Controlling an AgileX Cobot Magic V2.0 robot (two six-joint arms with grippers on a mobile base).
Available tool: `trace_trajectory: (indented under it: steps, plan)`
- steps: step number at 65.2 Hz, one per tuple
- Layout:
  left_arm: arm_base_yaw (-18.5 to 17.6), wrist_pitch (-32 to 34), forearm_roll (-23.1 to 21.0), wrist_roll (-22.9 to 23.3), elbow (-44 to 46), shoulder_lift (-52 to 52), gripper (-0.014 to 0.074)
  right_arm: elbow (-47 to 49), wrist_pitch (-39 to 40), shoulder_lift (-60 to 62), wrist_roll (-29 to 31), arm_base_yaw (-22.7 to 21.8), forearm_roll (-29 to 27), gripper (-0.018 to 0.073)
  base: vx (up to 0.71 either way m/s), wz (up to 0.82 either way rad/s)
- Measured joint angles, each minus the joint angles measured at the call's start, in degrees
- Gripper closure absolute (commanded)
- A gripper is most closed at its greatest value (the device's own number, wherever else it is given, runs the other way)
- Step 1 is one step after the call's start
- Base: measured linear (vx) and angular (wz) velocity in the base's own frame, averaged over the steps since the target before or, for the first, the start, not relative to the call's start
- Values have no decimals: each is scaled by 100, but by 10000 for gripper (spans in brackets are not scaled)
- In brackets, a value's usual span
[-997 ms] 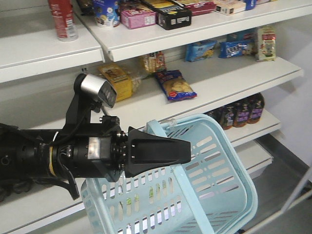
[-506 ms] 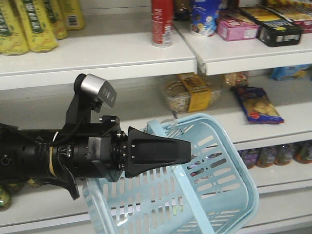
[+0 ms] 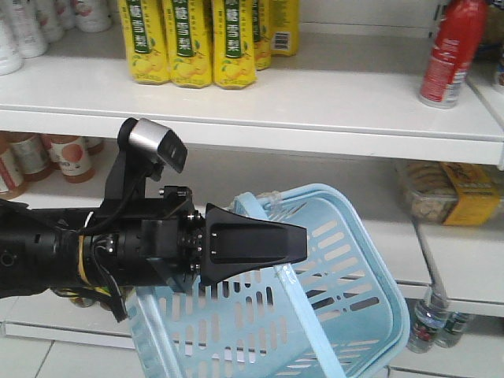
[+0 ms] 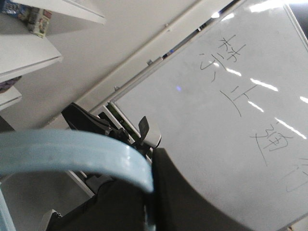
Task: Place coke in basket with both arms
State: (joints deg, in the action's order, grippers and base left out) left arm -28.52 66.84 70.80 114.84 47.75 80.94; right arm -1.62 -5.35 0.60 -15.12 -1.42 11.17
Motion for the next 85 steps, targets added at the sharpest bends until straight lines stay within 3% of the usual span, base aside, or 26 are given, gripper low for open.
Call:
trace_trajectory:
  steps: [34, 85]
  plan:
    - [0, 0, 0, 0, 0, 0, 603, 0, 0, 0, 0, 0, 0, 564, 9, 23]
    - [0, 0, 4, 0, 0, 0, 603, 0, 0, 0, 0, 0, 0, 564, 7, -22]
